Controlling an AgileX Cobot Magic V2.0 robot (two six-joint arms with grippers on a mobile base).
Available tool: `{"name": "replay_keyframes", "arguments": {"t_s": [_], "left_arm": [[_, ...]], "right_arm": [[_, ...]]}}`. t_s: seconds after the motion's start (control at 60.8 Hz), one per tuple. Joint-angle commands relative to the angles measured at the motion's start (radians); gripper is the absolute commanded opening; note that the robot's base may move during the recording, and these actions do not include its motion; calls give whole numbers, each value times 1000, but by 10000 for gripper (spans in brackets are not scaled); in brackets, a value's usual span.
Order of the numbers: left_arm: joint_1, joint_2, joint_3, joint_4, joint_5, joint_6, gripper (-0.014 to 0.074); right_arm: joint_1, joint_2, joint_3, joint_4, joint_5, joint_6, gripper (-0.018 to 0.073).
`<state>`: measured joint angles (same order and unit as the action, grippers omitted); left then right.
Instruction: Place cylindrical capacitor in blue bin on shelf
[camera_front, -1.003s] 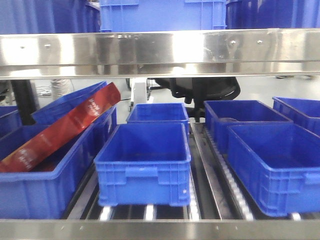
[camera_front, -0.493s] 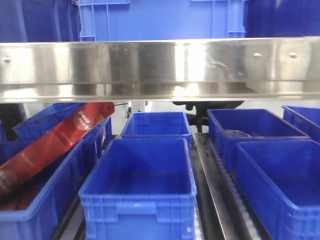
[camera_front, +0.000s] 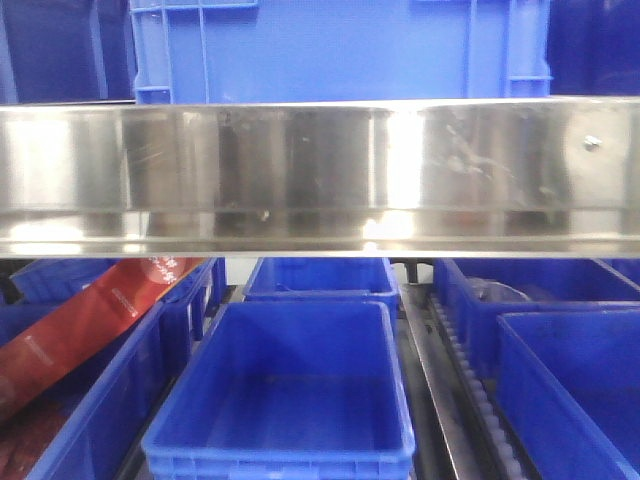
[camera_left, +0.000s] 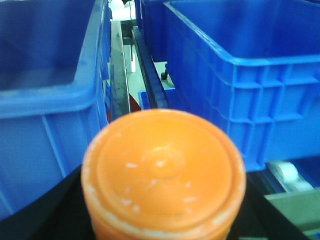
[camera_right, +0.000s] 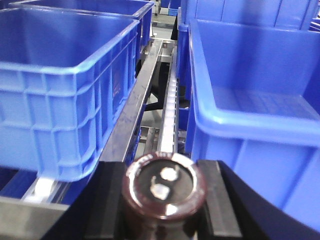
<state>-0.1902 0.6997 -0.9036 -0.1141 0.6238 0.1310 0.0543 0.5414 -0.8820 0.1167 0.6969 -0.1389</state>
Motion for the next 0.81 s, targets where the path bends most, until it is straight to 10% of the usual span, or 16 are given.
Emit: {"name": "replay_keyframes", "arguments": {"t_s": [0.0, 0.789], "left_arm": [[-6, -4, -6, -8, -24, 4, -111], [-6, -4, -6, -8, -24, 4, -111]], "right_arm": [[-1, -5, -9, -7, -23, -1, -162], [-1, -5, -9, -7, -23, -1, -162]]}}
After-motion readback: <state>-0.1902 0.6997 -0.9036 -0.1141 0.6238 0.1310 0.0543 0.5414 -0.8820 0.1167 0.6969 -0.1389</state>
